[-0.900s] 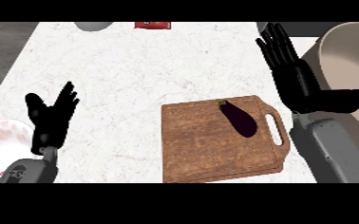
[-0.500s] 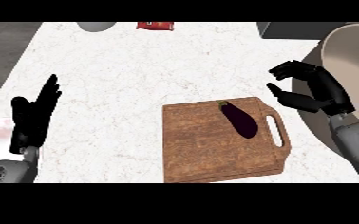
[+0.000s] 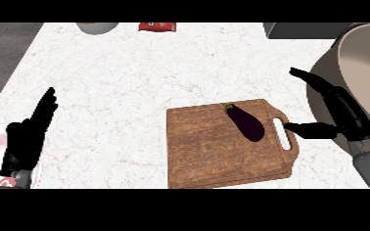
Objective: Pick the eggplant from the cutting board and place it in the pot
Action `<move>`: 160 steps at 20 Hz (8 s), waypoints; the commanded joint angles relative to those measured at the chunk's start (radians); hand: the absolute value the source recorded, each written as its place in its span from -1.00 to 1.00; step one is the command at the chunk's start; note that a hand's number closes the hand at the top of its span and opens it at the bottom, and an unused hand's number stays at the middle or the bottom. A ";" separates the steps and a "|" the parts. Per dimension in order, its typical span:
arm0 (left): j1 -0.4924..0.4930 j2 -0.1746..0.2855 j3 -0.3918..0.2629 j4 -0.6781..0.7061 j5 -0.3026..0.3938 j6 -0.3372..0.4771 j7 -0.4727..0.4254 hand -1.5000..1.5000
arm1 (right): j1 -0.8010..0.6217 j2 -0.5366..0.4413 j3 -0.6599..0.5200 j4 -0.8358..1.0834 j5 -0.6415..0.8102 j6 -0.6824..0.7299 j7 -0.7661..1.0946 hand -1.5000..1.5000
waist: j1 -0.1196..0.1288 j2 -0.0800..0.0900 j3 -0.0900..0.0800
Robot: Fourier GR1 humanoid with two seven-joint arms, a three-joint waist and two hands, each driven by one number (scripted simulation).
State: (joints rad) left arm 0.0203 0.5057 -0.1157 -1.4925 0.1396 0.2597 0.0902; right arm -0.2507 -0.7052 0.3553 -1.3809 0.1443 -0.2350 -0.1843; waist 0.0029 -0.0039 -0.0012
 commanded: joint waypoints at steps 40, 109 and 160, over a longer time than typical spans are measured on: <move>0.006 -0.118 0.091 0.000 -0.124 -0.094 -0.001 0.00 | -0.498 0.424 0.183 0.300 0.336 0.963 0.860 -1.00 | 0.001 0.004 0.001; 0.048 -0.207 0.222 -0.078 -0.226 -0.210 0.030 0.00 | 0.505 -0.229 -0.829 -0.365 -0.127 0.483 -0.428 1.00 | -0.011 0.003 0.001; -0.022 -0.252 0.254 -0.020 -0.261 -0.258 0.023 0.00 | -0.621 -0.134 -0.697 1.109 0.053 0.902 -0.675 -1.00 | 0.010 0.012 0.003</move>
State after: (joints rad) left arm 0.0057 0.2635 0.1413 -1.5404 -0.1218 0.0042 0.1286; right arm -0.8605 -0.7473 -0.3148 -0.3108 0.2403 0.4132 -0.8274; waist 0.0157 0.0053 0.0016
